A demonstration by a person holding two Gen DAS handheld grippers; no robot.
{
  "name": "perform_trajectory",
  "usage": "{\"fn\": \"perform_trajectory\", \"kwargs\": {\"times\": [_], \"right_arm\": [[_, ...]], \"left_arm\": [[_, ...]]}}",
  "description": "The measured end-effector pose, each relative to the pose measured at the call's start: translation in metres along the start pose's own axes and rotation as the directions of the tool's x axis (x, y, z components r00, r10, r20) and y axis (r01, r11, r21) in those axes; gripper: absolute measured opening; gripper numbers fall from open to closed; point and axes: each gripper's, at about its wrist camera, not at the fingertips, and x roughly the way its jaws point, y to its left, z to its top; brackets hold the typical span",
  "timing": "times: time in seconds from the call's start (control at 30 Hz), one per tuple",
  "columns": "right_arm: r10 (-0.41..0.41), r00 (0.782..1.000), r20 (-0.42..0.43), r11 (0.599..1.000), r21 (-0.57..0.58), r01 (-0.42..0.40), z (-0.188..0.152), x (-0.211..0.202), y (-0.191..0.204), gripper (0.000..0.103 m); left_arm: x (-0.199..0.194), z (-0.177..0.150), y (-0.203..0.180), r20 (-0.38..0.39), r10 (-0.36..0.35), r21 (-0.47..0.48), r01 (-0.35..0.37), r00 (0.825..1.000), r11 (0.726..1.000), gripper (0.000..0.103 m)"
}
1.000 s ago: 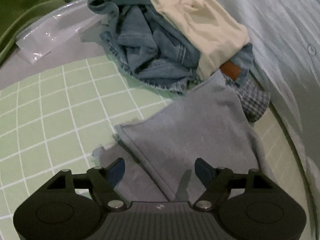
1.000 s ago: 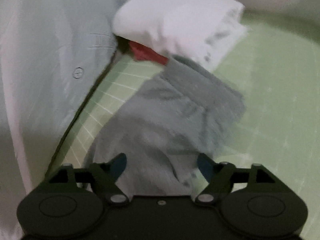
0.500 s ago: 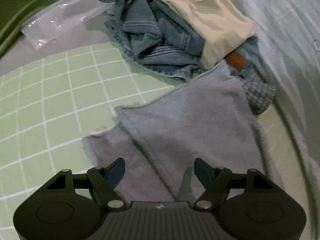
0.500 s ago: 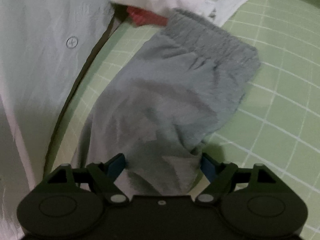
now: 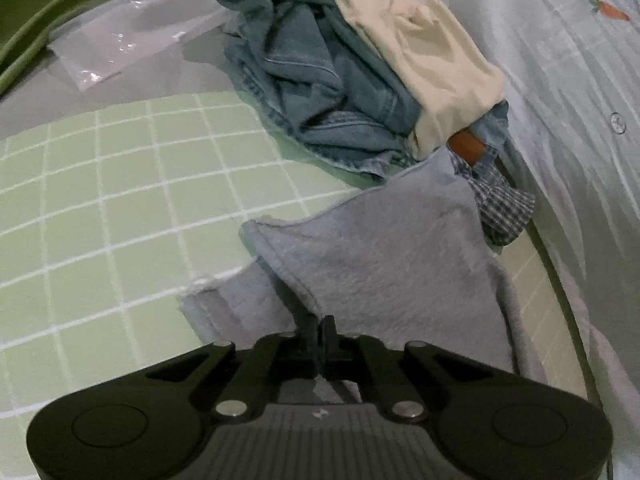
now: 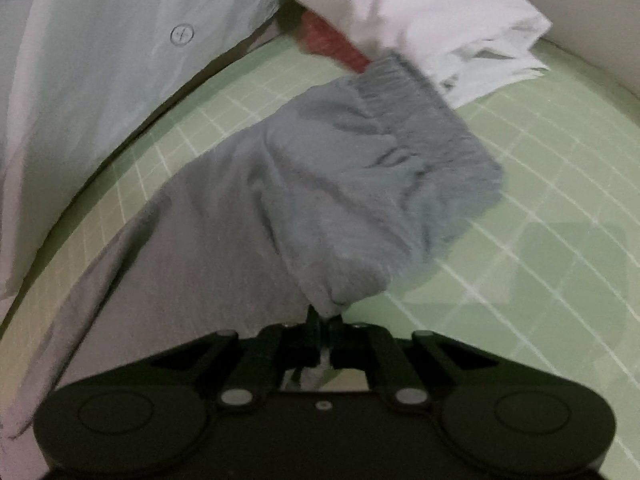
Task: Fold clothes
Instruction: 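Pinch the folded sweatshirt edges with both grippers to square them, release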
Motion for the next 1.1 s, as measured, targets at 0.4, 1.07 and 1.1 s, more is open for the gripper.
{"fn": "perform_trajectory", "kwargs": {"times": [0.4,1.07,1.1], "right_arm": [[-0.040,0.999,0.007,0.999,-0.021,0.040,-0.051,-0.051,-0.053,0.003],[0.093,0.995,0.045,0.993,0.070,-0.096,-0.077,-0.088,-0.076,0.050],[0.100,0.993,0.057,0.989,0.100,-0.105,-0.071,-0.087,-0.083,0.056]], "left_arm": [[-0.053,-0.008,0.110,-0.010,0.057,0.022,-0.057,0.998,0.998,0.002],[-0.079,0.009,0.096,0.049,0.023,0.081,-0.026,0.999,0.996,0.024],[-0.079,0.000,0.088,0.038,0.014,0.089,-0.017,0.999,0.996,0.027]]}}
